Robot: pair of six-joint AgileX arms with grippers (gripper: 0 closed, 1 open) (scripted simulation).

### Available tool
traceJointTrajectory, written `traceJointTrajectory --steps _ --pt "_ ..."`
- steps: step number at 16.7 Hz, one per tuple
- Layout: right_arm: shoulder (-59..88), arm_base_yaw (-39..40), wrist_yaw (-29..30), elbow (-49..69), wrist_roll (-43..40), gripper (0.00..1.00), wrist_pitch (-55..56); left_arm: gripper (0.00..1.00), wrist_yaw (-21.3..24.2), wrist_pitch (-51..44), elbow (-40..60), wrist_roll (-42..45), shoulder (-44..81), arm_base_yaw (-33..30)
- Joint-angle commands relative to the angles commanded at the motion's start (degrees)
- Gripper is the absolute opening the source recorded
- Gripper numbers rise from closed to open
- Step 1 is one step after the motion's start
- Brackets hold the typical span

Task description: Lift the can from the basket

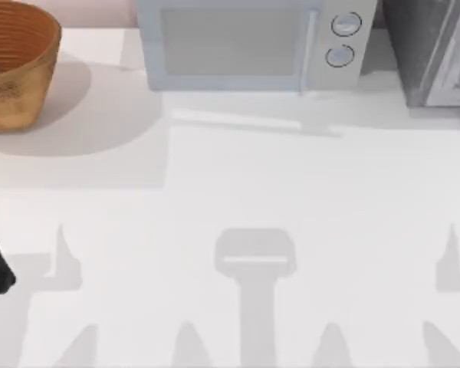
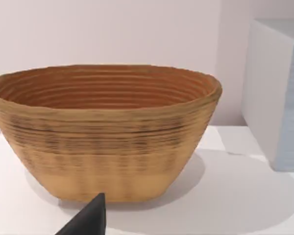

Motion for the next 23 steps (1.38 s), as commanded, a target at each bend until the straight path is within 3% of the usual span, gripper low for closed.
traceJointTrajectory --steps 5,9,14,23 --pt "0.0 0.0 0.0 0.0 0.0 1.0 0.0 1.0 0.36 -1.42 2.98 -0.26 3.18 -0.02" --pt "0.0 0.0 0.0 0.0 0.0 1.0 0.0 1.0 1.27 -7.03 14.54 -0.76 16.03 0.33" --pt "0.0 0.0 0.0 0.0 0.0 1.0 0.0 1.0 2.63 -17.44 37.91 -0.94 44.17 1.4" --pt "0.0 0.0 0.0 0.0 0.0 1.0 0.0 1.0 5.02 -37.3 88.56 1.91 98.2 4.51"
